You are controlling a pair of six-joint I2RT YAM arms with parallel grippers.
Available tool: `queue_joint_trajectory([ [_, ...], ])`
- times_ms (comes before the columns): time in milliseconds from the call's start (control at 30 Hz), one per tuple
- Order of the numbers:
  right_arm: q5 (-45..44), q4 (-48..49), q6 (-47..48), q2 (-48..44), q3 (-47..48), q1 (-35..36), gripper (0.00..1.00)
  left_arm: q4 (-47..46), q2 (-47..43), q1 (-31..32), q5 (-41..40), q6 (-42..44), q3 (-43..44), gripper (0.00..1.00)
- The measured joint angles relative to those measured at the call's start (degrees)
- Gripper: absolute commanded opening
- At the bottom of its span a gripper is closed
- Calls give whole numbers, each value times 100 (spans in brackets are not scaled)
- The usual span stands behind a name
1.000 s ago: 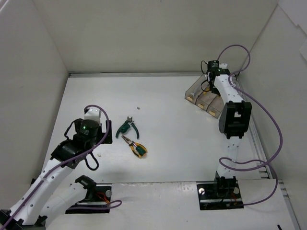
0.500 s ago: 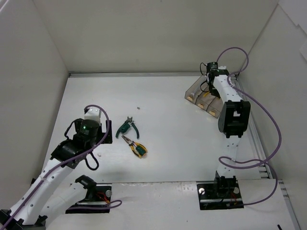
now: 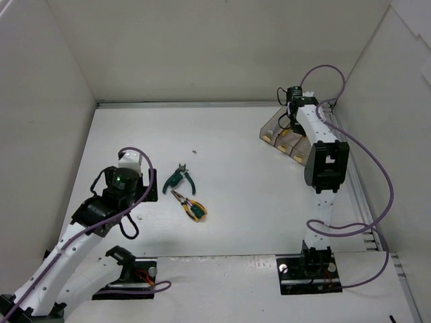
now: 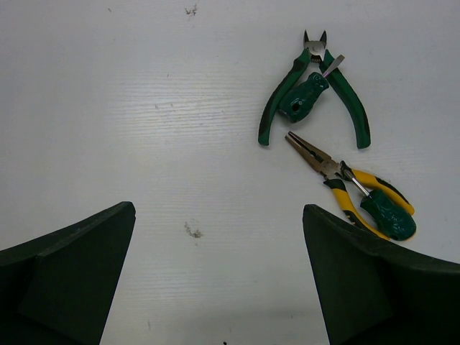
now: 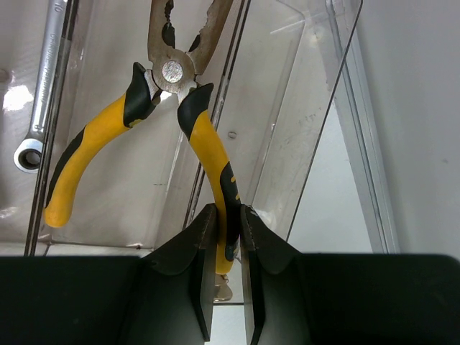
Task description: Sort the tools into containers
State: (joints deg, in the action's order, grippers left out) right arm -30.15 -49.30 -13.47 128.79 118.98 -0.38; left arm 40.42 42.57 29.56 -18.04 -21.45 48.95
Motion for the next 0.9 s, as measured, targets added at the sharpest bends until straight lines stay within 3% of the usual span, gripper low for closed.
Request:
queue_joint_trajectory([
  [900, 68, 7, -111, 254, 131, 50, 18, 0, -76, 0, 0, 0, 0, 100],
])
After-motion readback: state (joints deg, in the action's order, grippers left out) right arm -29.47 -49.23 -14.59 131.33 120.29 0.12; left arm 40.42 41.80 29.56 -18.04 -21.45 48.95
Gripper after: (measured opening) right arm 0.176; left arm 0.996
